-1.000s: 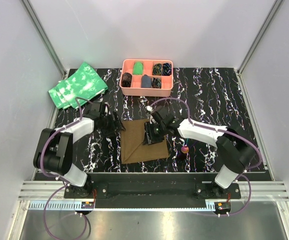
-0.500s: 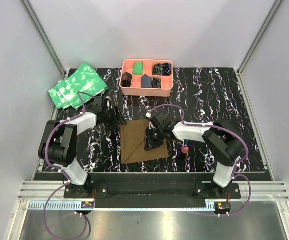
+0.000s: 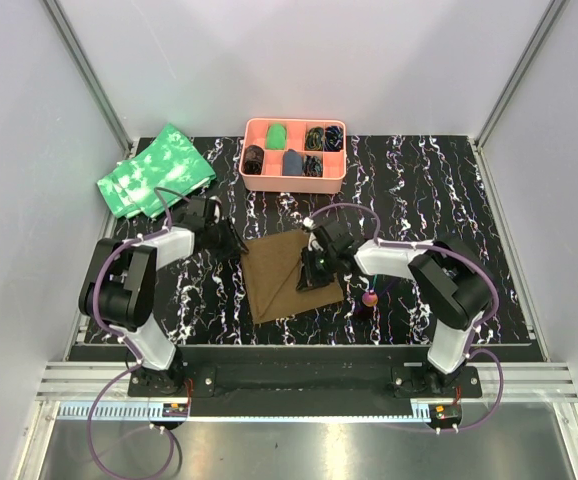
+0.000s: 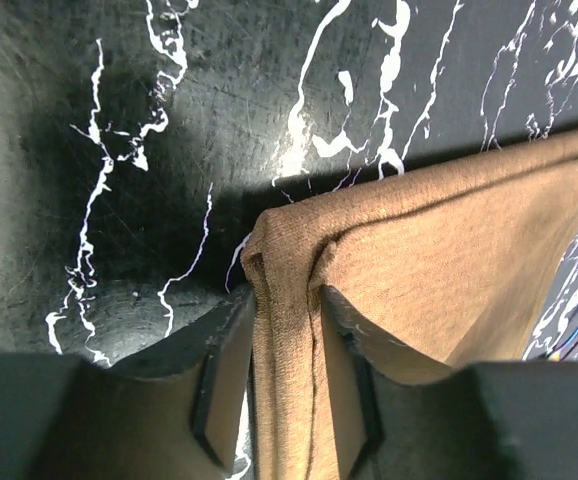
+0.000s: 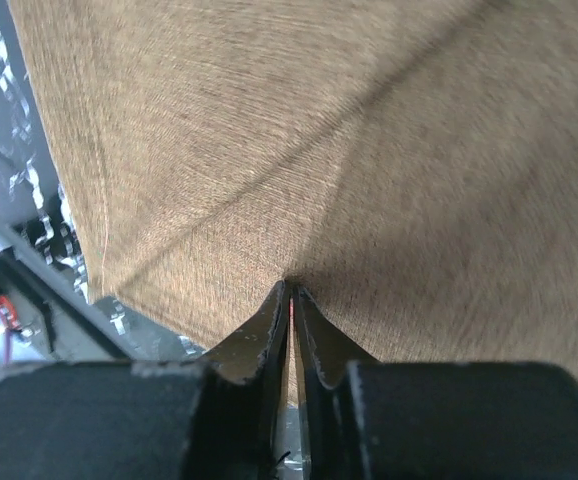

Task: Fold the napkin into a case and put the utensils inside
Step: Move the upper triangle-folded napkin to the center of the board, then pick up the upper triangle-folded napkin from the center of the board.

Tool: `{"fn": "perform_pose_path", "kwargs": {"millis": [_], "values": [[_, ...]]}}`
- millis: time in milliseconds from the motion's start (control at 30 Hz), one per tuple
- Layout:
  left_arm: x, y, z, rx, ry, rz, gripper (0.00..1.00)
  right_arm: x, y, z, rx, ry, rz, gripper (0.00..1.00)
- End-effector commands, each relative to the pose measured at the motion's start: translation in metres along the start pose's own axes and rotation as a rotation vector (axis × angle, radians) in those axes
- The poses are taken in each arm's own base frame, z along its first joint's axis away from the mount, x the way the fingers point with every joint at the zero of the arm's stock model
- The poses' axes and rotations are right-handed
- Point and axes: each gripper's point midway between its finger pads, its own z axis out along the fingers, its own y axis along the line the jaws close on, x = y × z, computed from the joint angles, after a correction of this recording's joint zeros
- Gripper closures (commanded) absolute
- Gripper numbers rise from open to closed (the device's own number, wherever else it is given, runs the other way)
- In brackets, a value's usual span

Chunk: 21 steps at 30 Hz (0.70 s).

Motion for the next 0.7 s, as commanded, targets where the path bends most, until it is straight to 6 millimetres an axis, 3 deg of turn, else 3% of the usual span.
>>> {"fn": "perform_pose_path", "kwargs": {"millis": [0, 100, 267, 333, 433, 500, 667], "values": [[0.003, 0.003, -0.004, 0.011, -0.058, -0.025, 0.64, -0.006, -0.054, -0.011, 0.187, -0.011, -0.125, 0.87], [0.006, 0.000, -0.014, 0.035, -0.086, -0.038, 0.65, -0.016, -0.048, -0.020, 0.200, -0.005, -0.164, 0.85], [0.006, -0.016, -0.040, 0.106, -0.128, -0.045, 0.54, -0.031, -0.003, -0.043, 0.169, -0.054, -0.185, 0.65], [0.006, -0.017, -0.048, 0.108, -0.134, -0.048, 0.43, -0.028, 0.022, -0.045, 0.165, -0.058, -0.200, 0.59], [0.001, -0.019, -0.068, 0.098, -0.178, -0.063, 0.36, -0.014, 0.056, -0.041, 0.167, -0.039, -0.242, 0.46], [0.004, -0.012, -0.076, 0.067, -0.183, -0.102, 0.34, 0.003, 0.071, -0.035, 0.192, -0.004, -0.293, 0.39], [-0.004, -0.007, -0.104, 0.074, -0.249, -0.180, 0.34, 0.016, 0.089, -0.013, 0.232, 0.037, -0.370, 0.37]]}}
